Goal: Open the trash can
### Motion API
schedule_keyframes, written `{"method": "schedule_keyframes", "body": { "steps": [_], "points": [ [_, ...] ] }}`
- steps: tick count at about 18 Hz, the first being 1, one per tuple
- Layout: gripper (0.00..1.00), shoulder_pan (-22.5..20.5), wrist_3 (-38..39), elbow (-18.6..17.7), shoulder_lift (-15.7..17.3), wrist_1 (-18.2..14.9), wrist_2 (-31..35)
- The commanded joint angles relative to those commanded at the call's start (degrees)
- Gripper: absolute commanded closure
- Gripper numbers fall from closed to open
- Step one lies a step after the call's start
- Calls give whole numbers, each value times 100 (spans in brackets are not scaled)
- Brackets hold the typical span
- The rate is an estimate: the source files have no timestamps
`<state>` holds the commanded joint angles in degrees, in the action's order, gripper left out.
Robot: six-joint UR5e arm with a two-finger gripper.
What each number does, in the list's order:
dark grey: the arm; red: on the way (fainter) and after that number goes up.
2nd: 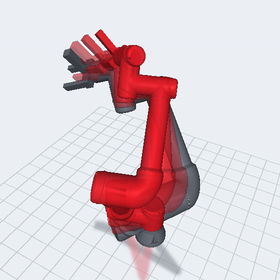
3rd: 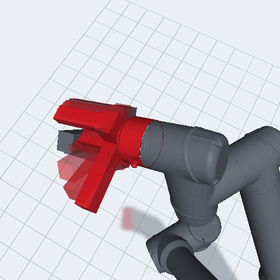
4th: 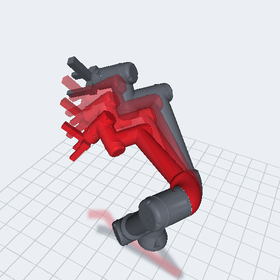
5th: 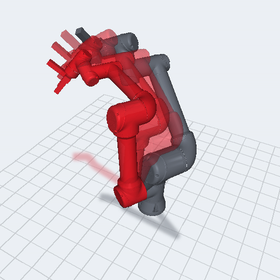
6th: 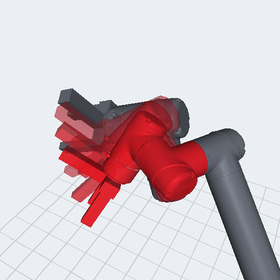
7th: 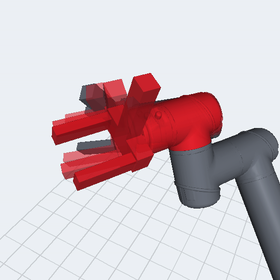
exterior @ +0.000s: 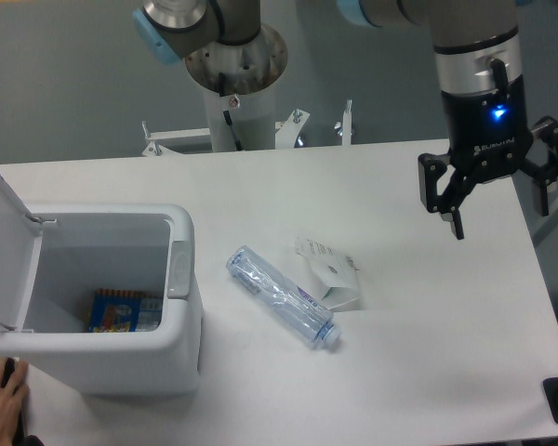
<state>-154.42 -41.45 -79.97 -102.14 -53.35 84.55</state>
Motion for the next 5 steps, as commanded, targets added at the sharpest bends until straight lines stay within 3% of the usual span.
{"method": "schedule_keyframes", "body": {
  "steps": [5],
  "points": [
    [0, -88, -1048, -212, 89, -44, 18]
  ]
}}
